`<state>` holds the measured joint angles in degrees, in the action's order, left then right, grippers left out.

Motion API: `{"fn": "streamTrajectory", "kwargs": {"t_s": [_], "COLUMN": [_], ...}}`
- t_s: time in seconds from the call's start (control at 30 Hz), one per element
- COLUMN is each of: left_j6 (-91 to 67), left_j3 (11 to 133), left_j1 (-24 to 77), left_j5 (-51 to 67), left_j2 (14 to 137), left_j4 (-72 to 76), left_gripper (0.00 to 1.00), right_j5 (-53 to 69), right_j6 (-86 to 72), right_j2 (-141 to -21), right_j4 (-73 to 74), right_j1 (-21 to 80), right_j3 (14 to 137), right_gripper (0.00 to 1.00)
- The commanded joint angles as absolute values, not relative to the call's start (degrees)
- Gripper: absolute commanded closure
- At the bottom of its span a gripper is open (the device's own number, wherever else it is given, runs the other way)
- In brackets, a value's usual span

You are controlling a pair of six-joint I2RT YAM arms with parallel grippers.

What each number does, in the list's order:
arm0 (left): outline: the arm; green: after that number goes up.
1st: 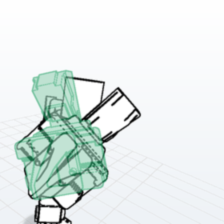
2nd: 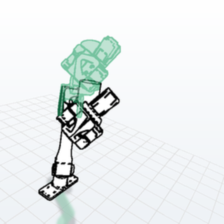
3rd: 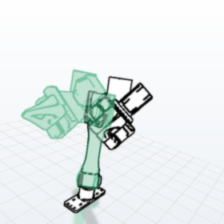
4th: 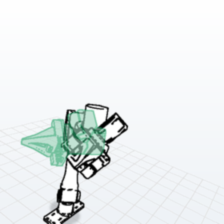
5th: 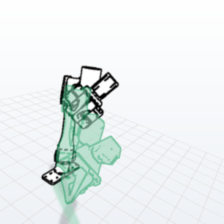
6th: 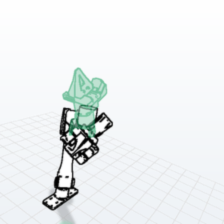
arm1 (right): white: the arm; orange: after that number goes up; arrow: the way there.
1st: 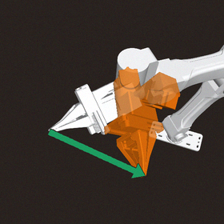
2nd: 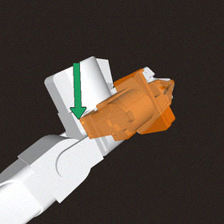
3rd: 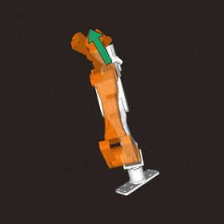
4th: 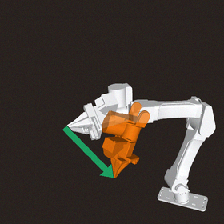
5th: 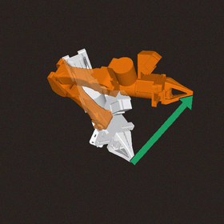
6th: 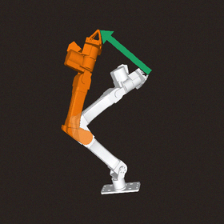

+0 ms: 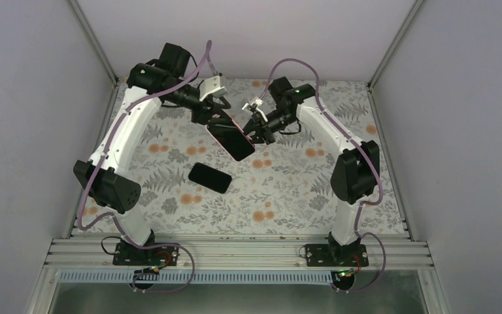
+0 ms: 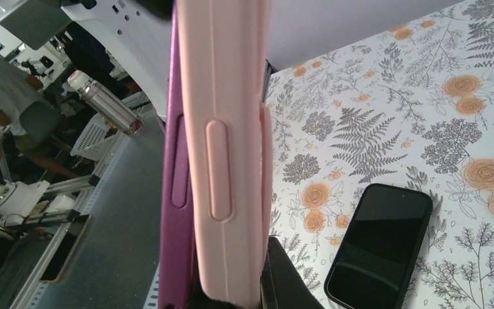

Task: Take the phone out of the phone case
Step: Remove the phone case from the phone.

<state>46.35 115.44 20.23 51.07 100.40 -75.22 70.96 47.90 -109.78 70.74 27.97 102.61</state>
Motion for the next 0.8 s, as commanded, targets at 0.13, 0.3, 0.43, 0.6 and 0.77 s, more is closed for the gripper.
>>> {"fn": "streamTrajectory", "kwargs": {"t_s": [0.13,0.3,0.43,0.6,0.77], "left_j6": [46.27,43.67,42.48,37.26,35.39], "left_j3": [112.87,100.49,87.09,79.28,72.48], "left_j1": [18.81,25.32,31.57,34.79,40.17], "left_j5": [38.61,19.46,5.80,2.34,-5.74], "left_j2": [92.42,84.16,78.60,77.80,79.46], "left_j4": [-62.33,-46.60,-27.88,-14.48,-0.73], "left_gripper": [0.33,0.22,0.20,0.20,0.22], "right_j5": [78.14,59.05,42.75,32.34,27.34], "right_j6": [40.46,10.89,-0.27,-2.80,-4.40], "right_j2": [-108.66,-102.84,-100.89,-103.31,-104.84], "right_j4": [69.14,43.67,34.39,33.76,32.36], "right_j1": [22.11,21.05,20.75,20.62,20.57], "right_j3": [102.87,98.37,99.70,104.99,107.84], "right_gripper": [0.97,0.97,0.97,0.97,0.97]}}
